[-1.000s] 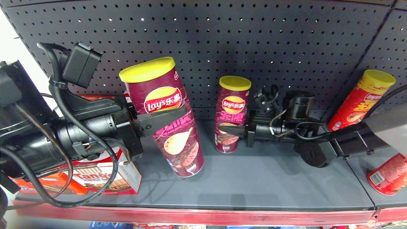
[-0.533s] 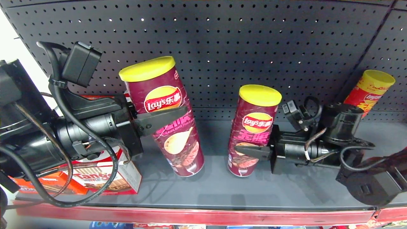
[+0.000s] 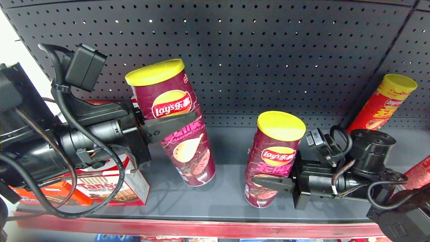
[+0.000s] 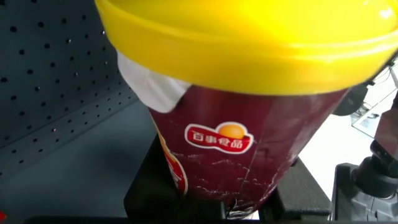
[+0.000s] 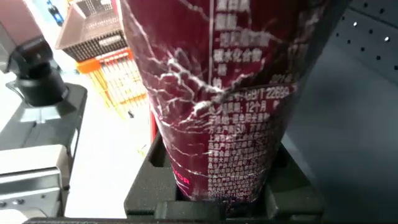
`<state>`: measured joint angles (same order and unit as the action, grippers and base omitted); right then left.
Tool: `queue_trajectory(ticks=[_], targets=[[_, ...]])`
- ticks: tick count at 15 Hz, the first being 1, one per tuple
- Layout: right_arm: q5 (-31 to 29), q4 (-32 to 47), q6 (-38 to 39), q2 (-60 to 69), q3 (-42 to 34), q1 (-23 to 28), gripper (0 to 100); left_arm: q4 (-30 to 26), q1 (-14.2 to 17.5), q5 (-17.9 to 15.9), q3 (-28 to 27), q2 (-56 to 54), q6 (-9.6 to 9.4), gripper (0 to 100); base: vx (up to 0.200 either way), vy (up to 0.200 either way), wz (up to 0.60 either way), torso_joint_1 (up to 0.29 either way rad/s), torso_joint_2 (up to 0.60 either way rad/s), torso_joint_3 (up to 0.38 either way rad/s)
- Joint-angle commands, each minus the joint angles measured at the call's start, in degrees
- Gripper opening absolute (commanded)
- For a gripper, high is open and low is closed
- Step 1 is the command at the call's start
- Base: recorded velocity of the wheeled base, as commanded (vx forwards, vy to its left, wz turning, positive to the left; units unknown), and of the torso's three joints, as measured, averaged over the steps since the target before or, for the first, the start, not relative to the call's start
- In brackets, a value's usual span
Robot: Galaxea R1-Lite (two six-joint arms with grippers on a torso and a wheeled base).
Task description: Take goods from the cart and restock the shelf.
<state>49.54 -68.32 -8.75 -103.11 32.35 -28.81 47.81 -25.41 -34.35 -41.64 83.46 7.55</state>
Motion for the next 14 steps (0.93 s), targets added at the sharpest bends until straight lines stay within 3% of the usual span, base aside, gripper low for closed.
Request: queue_trajectory(ticks=[1, 6, 7, 14], targets=[[0.12, -0.15, -1.0, -3.06, 0.52, -0.02, 0, 0.0, 0.09, -0.01, -0.02, 0.13, 0.01, 0, 0.0, 0.0, 0.0, 0.0, 0.0, 0.0], [-0.06, -2.7, -1.27, -6.4, 2.1, -0.02, 0, 0.09, 0.0, -0.01, -0.19, 0.74, 0.01, 0, 0.0, 0.0, 0.0, 0.0, 0.0, 0.0], [-0.06, -2.7, -1.27, -6.32, 2.1, -0.11, 100, 0.09, 0.0, -0.01, -0.46, 0.92, 0.01, 0, 0.0, 0.0, 0.0, 0.0, 0.0, 0.0], [-3.93, -2.17, 0.32, 5.37, -3.7, 3.23, 100, 0.53, 0.09, -0.01, -0.46, 0.74, 0.1, 0, 0.0, 0.0, 0.0, 0.0, 0.0, 0.0]])
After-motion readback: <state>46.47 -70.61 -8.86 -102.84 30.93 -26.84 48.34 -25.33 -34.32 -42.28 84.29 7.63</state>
